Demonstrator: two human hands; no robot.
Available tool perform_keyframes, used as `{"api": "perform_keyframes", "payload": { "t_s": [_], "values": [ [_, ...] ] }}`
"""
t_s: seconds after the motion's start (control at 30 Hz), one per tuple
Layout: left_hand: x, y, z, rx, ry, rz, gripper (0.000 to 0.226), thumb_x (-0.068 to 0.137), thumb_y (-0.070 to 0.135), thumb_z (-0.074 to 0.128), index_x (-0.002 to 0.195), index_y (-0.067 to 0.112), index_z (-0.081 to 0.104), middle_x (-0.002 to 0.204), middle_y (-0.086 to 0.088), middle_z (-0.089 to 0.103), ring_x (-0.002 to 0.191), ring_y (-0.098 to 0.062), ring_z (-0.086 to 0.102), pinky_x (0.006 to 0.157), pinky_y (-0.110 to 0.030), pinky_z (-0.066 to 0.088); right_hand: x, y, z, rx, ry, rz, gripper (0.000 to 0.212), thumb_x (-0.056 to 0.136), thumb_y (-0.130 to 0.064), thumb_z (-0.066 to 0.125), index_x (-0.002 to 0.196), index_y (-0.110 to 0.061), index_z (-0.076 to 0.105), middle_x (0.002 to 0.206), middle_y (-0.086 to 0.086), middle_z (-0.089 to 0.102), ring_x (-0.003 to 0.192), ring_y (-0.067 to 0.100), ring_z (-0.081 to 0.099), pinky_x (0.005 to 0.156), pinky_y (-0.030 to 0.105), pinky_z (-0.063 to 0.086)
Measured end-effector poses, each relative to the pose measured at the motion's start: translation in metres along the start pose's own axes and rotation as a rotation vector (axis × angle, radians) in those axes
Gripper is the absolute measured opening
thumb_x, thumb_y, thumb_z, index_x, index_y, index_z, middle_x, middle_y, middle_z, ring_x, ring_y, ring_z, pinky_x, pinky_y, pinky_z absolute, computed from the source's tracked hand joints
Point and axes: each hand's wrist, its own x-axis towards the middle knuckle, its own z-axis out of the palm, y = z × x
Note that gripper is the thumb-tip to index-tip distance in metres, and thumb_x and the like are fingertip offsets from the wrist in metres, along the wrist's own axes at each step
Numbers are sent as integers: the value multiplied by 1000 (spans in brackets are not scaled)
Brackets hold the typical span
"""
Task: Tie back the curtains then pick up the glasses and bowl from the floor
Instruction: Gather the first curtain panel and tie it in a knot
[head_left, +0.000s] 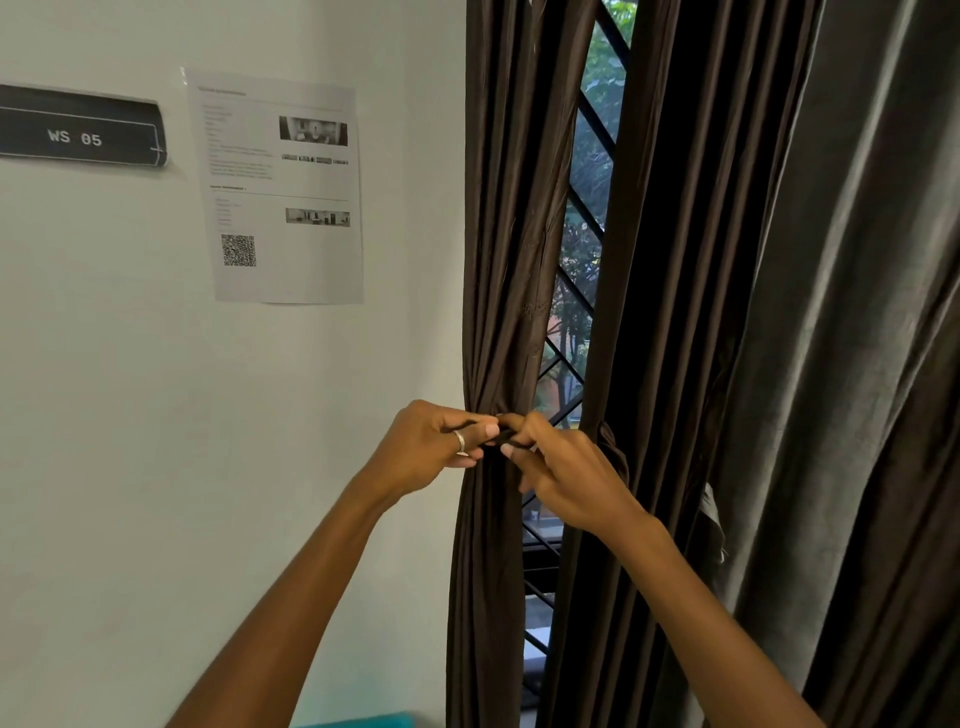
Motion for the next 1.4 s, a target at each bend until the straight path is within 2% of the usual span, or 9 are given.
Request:
{"api": "perform_keyframes", "payload": {
  "t_s": [0.13, 0.17, 0.27, 0.37, 0.47, 0.67, 0.83, 1.1, 1.4],
  "values": [
    [-5, -9, 6, 90, 179, 110, 26, 87, 26, 73, 111, 17, 75, 94, -4, 78, 77, -10, 74, 66, -23, 61, 2, 12, 4, 33, 21, -30, 3, 101, -25, 57, 102, -27, 54, 118, -9, 71, 83, 13, 70, 68, 44, 56],
    [-7, -13, 8, 130, 232, 157, 25, 86, 27, 74, 110, 18, 76, 93, -3, 78, 77, -8, 74, 66, -23, 61, 3, 15, 7, -6, 52, -44, 7, 101, -25, 58, 107, -22, 59, 129, -11, 66, 94, 14, 69, 73, 42, 57],
    [-8, -26, 11, 284, 338, 306, 26, 84, 35, 74, 106, 21, 78, 95, 7, 78, 82, -2, 71, 72, -28, 62, 0, 20, 13, -106, 148, -82, 13, 98, -17, 62, 88, -13, 55, 148, -9, 44, 106, 12, 61, 72, 37, 57],
    [-12, -31, 3, 423, 425, 399, 25, 85, 38, 73, 105, 23, 78, 97, 11, 77, 86, -1, 70, 77, -28, 60, -2, 26, 11, -158, 220, -22, 13, 96, -15, 65, 86, -11, 58, 146, 1, 32, 111, 12, 51, 70, 33, 59],
    [-14, -35, -9, 564, 461, 417, 24, 86, 42, 73, 102, 26, 79, 89, 13, 76, 78, -4, 69, 70, -27, 58, -4, 33, 7, -174, 225, 24, 14, 97, -17, 65, 86, -13, 57, 142, 0, 34, 103, 12, 51, 65, 33, 56],
    [-14, -45, -11, 593, 438, 348, 24, 87, 44, 69, 98, 26, 80, 76, 13, 72, 66, -7, 64, 60, -29, 55, -3, 40, 19, -199, 208, 37, 20, 97, -16, 65, 83, -14, 51, 134, -3, 37, 96, 11, 49, 62, 43, 54],
    [-15, -51, -14, 636, 413, 340, 27, 89, 47, 66, 99, 26, 80, 75, 13, 71, 65, -7, 63, 59, -27, 54, -2, 47, 29, -203, 186, 17, 24, 98, -21, 62, 83, -19, 44, 129, -1, 42, 95, 16, 52, 57, 41, 50],
    [-15, -61, -19, 669, 407, 314, 29, 91, 45, 65, 98, 20, 79, 78, 10, 72, 65, -7, 62, 63, -8, 42, -1, 46, 35, -199, 198, 40, 23, 98, -20, 62, 84, -21, 44, 125, -4, 42, 95, 14, 54, 51, 42, 48],
    [-17, -66, -8, 663, 382, 235, 34, 93, 48, 57, 96, 20, 75, 77, 8, 70, 65, -9, 60, 62, -17, 49, -8, 32, 62, -139, 200, 175, 25, 101, -24, 56, 82, -18, 41, 91, -4, 43, 70, 22, 48, 55, 46, 46]
  ]
}}
